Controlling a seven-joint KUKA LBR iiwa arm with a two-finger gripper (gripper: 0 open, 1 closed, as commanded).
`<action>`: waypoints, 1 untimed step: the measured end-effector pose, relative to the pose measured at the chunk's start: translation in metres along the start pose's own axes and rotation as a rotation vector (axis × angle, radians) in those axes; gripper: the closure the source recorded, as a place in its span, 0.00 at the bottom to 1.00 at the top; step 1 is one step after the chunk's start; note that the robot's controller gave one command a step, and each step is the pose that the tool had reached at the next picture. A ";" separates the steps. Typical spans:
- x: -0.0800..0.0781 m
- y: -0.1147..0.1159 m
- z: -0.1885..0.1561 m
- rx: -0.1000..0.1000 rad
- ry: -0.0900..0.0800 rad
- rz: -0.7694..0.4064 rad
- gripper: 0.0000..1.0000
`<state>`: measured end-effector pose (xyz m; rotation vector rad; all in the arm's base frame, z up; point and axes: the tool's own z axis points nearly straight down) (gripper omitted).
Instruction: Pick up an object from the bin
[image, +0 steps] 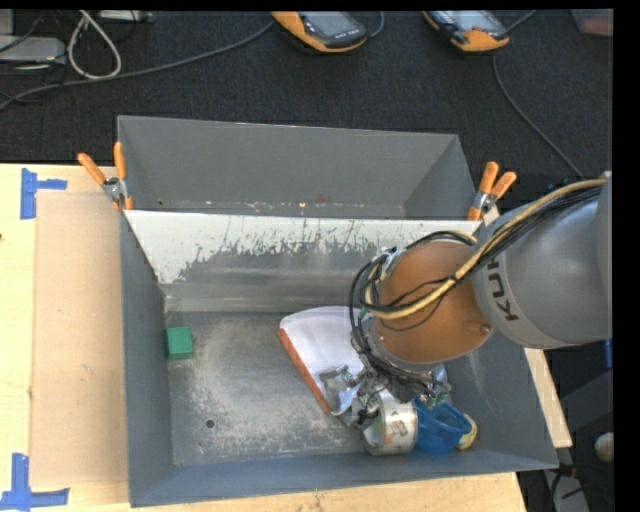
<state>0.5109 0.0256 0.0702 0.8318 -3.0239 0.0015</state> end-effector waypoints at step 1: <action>0.002 0.003 -0.030 -0.006 0.007 0.001 1.00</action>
Offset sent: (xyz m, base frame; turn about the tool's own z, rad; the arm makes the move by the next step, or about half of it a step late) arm -0.0028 0.0009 0.0866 0.0008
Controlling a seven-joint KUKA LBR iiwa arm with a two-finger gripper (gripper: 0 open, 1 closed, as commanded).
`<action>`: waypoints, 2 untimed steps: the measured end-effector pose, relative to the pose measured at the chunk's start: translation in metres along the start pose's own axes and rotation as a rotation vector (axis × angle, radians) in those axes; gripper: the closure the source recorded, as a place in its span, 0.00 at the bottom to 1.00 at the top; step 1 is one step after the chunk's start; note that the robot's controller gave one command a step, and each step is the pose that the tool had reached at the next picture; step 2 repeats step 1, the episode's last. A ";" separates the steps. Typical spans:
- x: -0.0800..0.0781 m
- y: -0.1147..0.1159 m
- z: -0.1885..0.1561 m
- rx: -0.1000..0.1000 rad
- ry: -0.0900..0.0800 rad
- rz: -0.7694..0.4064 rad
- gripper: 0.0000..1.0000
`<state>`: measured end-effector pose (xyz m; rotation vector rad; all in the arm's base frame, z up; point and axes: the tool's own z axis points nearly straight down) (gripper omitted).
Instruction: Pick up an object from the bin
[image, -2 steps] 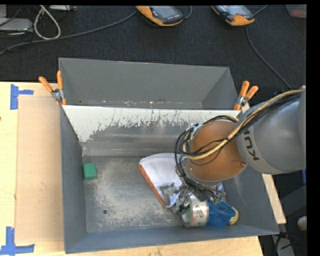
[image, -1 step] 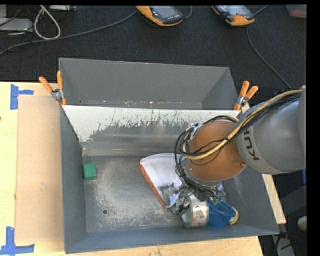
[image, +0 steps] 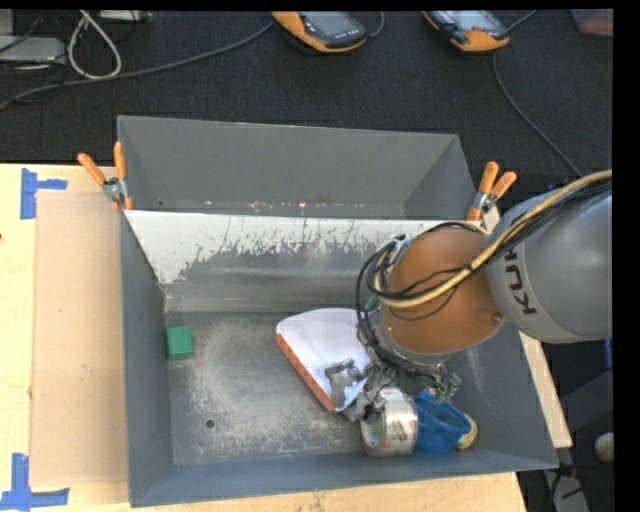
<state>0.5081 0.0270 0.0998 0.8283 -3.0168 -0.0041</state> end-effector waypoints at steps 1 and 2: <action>0.000 0.001 -0.043 -0.001 0.000 0.001 1.00; 0.000 0.001 -0.043 -0.001 0.000 0.001 1.00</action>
Offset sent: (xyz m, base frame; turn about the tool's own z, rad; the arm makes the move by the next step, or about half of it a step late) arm 0.0005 0.0009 0.0456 0.0004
